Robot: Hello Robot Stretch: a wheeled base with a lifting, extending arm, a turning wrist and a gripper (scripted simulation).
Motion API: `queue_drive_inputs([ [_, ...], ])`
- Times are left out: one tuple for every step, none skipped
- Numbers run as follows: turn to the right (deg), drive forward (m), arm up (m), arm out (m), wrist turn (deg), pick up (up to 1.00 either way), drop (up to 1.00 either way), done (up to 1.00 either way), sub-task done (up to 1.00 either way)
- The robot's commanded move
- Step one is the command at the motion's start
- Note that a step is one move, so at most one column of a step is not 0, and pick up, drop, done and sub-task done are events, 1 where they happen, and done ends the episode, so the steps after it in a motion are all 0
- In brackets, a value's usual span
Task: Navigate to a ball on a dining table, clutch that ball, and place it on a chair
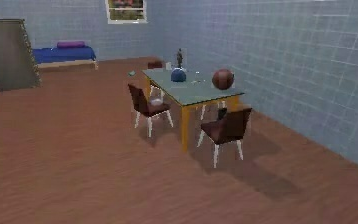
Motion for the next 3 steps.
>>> queue_drive_inputs([
  [0.0, 0.9, 0.0, 0.0, 0.0, 0.0, 0.0, 0.0, 0.0],
  [45.0, 0.0, 0.0, 0.0, 0.0, 0.0, 0.0, 0.0, 0.0],
  [33.0, 0.0, 0.0, 0.0, 0.0, 0.0, 0.0, 0.0, 0.0],
])
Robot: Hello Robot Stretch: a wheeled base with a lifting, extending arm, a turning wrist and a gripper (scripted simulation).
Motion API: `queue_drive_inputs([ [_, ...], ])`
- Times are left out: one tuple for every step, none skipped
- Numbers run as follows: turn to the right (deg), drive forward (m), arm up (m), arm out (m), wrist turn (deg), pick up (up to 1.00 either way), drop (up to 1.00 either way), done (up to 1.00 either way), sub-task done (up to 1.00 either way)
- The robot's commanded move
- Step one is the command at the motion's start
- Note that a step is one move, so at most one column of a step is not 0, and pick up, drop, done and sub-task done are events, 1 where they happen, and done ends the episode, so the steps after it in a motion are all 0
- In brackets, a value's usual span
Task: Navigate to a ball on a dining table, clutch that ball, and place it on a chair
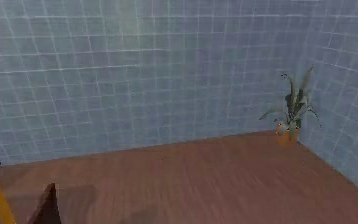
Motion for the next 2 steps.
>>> queue_drive_inputs([
  [0.0, 0.45, 0.0, 0.0, 0.0, 0.0, 0.0, 0.0, 0.0],
  [-15.0, 0.0, 0.0, 0.0, 0.0, 0.0, 0.0, 0.0, 0.0],
])
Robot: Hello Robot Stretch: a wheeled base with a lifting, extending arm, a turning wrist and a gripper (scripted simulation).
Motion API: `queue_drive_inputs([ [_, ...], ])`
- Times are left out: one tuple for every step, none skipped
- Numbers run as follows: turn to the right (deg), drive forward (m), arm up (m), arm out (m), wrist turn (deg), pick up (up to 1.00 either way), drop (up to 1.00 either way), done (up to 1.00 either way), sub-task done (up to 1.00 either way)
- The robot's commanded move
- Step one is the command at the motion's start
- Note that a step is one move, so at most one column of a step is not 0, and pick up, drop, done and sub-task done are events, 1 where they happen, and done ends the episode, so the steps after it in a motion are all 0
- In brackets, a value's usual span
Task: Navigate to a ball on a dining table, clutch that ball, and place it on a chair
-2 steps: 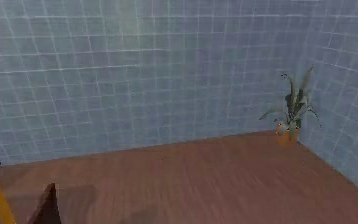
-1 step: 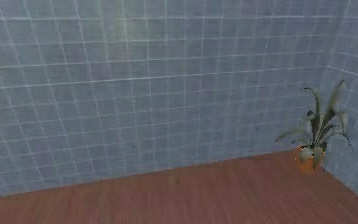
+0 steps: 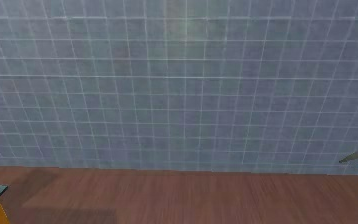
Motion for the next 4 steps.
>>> queue_drive_inputs([
  [0.0, 0.2, 0.0, 0.0, 0.0, 0.0, 0.0, 0.0, 0.0],
  [-45.0, 0.0, 0.0, 0.0, 0.0, 0.0, 0.0, 0.0, 0.0],
  [-45.0, 0.0, 0.0, 0.0, 0.0, 0.0, 0.0, 0.0, 0.0],
  [-45.0, 0.0, 0.0, 0.0, 0.0, 0.0, 0.0, 0.0, 0.0],
])
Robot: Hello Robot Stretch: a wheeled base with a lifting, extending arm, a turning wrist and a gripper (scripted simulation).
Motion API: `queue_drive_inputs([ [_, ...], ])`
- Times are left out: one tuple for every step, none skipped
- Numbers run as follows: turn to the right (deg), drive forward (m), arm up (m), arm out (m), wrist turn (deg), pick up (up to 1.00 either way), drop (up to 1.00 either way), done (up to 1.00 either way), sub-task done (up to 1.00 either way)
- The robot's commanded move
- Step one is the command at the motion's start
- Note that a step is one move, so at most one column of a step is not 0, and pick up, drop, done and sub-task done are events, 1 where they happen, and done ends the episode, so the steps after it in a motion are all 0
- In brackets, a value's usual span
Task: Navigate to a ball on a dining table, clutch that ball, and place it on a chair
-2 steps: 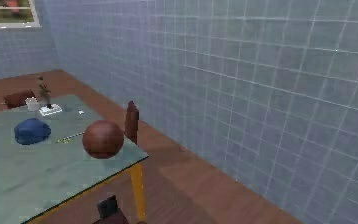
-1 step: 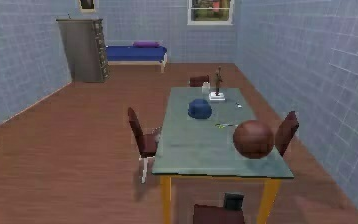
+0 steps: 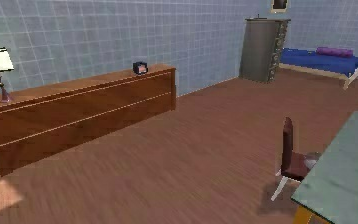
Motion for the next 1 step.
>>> queue_drive_inputs([
  [-18.0, 0.0, 0.0, 0.0, 0.0, 0.0, 0.0, 0.0, 0.0],
])
